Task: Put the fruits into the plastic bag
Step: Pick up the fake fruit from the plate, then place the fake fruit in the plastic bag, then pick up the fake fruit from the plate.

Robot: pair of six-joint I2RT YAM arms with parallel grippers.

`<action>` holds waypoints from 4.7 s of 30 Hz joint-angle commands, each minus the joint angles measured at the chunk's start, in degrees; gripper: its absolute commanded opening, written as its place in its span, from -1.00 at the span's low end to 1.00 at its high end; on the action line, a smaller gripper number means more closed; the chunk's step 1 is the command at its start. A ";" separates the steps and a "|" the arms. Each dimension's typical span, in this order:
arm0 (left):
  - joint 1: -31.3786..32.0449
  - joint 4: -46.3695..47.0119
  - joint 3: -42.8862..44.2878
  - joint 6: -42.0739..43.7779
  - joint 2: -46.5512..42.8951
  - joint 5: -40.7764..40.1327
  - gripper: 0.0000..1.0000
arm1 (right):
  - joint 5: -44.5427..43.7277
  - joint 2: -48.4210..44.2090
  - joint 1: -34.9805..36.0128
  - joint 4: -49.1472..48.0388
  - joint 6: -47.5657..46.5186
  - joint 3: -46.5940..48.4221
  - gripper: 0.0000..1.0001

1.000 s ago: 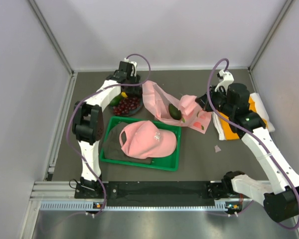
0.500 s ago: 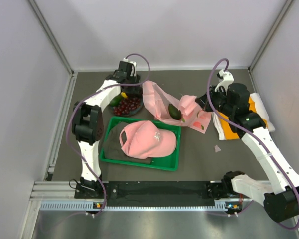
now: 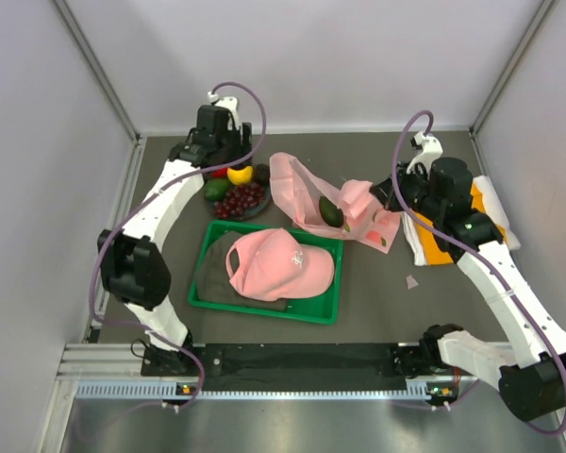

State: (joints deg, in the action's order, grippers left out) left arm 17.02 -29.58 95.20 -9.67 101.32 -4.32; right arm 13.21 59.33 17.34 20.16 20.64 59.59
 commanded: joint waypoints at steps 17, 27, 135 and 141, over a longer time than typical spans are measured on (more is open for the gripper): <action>20.25 14.72 -18.46 -5.97 -19.93 1.94 -0.14 | -0.29 -2.02 -0.38 -0.83 -0.43 -0.18 -1.00; 22.27 20.97 -22.33 -11.07 -16.33 6.69 -0.16 | -0.47 -2.46 -0.38 -0.21 -0.43 -0.18 -1.00; -12.08 15.62 -27.54 -13.53 -23.11 2.41 0.98 | -1.17 -4.57 -0.29 -0.21 0.19 -1.41 -1.00; -12.18 14.21 -18.41 -8.62 -13.71 -5.26 0.97 | -1.08 -4.75 -0.38 -0.30 0.10 -1.85 -1.00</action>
State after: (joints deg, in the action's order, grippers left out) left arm 4.80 -12.05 69.80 -21.87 82.91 -2.17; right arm 12.08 56.12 17.34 21.02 20.78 57.95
